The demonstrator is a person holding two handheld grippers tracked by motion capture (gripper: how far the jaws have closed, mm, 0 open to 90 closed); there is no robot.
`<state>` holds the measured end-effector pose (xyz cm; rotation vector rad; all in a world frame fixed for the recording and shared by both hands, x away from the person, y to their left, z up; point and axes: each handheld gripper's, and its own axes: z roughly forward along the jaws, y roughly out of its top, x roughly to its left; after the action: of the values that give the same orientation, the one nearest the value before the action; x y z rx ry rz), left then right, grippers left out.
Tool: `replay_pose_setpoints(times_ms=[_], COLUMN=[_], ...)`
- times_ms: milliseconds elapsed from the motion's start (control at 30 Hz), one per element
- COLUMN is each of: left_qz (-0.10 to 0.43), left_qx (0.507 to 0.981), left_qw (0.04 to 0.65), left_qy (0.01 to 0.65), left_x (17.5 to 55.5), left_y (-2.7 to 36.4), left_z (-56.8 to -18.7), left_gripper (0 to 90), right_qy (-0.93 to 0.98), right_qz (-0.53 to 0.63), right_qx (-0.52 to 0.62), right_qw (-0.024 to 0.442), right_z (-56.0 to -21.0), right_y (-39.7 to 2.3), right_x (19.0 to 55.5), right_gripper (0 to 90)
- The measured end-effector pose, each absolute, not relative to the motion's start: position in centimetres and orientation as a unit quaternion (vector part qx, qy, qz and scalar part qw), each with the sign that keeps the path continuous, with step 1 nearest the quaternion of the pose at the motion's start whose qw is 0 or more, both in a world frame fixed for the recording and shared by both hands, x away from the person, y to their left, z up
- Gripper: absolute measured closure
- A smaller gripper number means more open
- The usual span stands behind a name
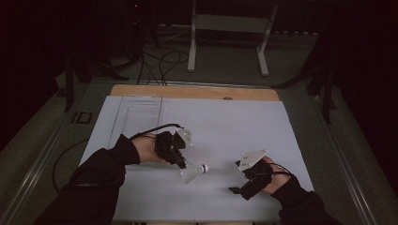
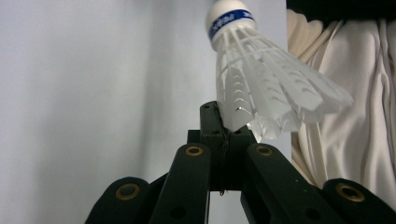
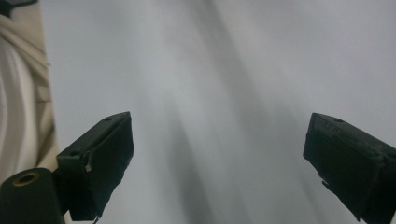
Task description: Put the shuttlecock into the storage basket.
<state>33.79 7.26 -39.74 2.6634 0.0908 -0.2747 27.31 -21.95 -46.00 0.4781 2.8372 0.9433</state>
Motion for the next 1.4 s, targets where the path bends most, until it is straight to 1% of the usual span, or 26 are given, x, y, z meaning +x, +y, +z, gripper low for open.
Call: replay_pose_setpoints(times_ms=[267,600,700,833,933,1200,1400], left_qz=[-0.091,-0.085,-0.082,-0.071,-0.065,-0.049,-0.039], left_qx=[0.966,0.960,0.959,0.957,0.954,0.947,0.941], left_qw=[0.231,0.245,0.248,0.252,0.257,0.263,0.266], left_qy=[0.067,0.103,0.113,0.128,0.142,0.177,0.204], left_x=[34.7,35.7,36.0,36.6,37.1,37.9,38.2], left_y=[9.3,12.0,12.6,14.1,15.0,17.4,18.9], left_z=[-39.0,-38.2,-37.9,-37.2,-36.9,-36.0,-35.5], left_gripper=[90.0,90.0,90.0,90.0,90.0,90.0,90.0], right_qy=[0.930,0.919,0.913,0.909,0.906,0.896,0.895], right_qz=[0.312,0.330,0.341,0.348,0.350,0.370,0.372], right_qx=[0.181,0.209,0.217,0.221,0.222,0.233,0.233], right_qw=[0.066,0.058,0.062,0.065,0.079,0.074,0.081], right_z=[-47.1,-48.3,-48.4,-48.7,-49.0,-49.9,-50.3], right_y=[-23.5,-25.0,-25.4,-25.9,-26.2,-26.9,-27.1], right_x=[27.3,27.1,26.9,26.7,26.6,26.2,25.9], right_gripper=[8.5,8.5,8.5,8.6,8.6,8.6,8.6])
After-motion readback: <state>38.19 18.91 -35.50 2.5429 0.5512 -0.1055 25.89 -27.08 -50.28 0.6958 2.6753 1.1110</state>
